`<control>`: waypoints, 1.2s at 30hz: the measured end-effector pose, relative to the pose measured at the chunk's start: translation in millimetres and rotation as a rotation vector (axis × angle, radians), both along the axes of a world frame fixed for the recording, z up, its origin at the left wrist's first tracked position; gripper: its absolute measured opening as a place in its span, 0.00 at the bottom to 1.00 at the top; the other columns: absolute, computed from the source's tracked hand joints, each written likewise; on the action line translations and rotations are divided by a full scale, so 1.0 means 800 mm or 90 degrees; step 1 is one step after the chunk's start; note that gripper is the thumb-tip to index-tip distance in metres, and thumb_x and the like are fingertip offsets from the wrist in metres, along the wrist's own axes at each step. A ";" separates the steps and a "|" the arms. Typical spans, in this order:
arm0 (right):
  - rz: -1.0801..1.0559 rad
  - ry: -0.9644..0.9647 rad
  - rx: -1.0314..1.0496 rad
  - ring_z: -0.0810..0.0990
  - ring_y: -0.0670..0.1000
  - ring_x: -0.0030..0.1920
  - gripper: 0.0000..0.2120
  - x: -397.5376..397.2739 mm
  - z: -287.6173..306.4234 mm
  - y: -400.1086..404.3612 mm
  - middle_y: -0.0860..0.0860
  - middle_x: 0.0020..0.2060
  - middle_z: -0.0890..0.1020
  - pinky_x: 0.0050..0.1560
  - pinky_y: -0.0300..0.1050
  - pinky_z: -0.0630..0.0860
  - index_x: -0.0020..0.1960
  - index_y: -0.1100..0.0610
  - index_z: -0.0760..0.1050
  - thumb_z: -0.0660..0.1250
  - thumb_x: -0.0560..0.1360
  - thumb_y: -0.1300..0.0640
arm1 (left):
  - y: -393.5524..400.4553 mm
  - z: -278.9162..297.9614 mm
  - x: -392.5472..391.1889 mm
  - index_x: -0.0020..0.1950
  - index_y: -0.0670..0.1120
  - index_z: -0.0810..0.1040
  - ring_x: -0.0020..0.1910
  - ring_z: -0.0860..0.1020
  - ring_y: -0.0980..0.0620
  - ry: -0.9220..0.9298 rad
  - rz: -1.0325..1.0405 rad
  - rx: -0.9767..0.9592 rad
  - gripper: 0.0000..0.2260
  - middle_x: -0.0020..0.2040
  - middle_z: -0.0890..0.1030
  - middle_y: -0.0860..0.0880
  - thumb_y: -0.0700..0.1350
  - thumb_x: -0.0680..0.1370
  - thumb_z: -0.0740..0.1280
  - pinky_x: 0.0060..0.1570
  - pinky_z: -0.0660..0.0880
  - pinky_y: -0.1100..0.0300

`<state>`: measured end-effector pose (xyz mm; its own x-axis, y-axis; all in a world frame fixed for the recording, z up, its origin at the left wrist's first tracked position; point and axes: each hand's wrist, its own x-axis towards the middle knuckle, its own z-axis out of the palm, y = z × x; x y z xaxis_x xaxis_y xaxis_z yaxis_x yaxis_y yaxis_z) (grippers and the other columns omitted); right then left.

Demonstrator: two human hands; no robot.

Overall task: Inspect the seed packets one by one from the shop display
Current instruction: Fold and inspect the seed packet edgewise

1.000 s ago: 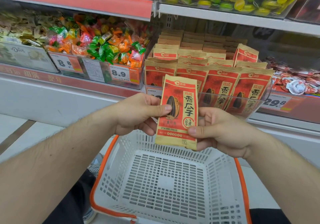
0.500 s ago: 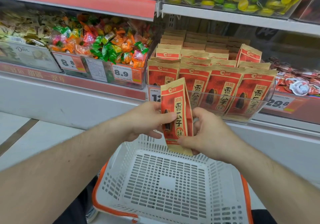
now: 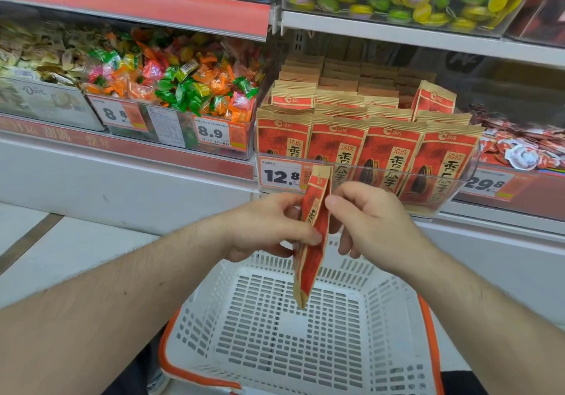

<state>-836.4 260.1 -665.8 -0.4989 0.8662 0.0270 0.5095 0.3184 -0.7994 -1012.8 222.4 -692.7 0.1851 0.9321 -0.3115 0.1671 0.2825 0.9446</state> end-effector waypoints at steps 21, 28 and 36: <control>0.032 0.067 -0.053 0.78 0.50 0.26 0.14 -0.005 -0.002 0.000 0.49 0.28 0.79 0.27 0.41 0.71 0.39 0.57 0.76 0.60 0.81 0.54 | 0.003 -0.002 -0.002 0.51 0.46 0.82 0.50 0.79 0.41 -0.159 0.025 0.007 0.13 0.48 0.82 0.42 0.44 0.68 0.67 0.49 0.80 0.41; 0.135 -0.185 -0.038 0.81 0.56 0.31 0.19 0.001 0.008 -0.007 0.56 0.32 0.83 0.38 0.56 0.79 0.36 0.59 0.77 0.64 0.76 0.45 | 0.005 0.001 -0.005 0.45 0.46 0.79 0.47 0.80 0.45 -0.196 0.089 0.005 0.03 0.44 0.82 0.44 0.44 0.72 0.70 0.47 0.81 0.43; 0.196 -0.274 -0.116 0.82 0.46 0.30 0.16 -0.001 0.006 -0.007 0.47 0.29 0.82 0.37 0.52 0.81 0.39 0.59 0.79 0.61 0.81 0.54 | 0.006 0.000 -0.007 0.43 0.47 0.81 0.46 0.81 0.45 -0.201 0.105 0.002 0.05 0.42 0.82 0.46 0.46 0.69 0.69 0.47 0.82 0.43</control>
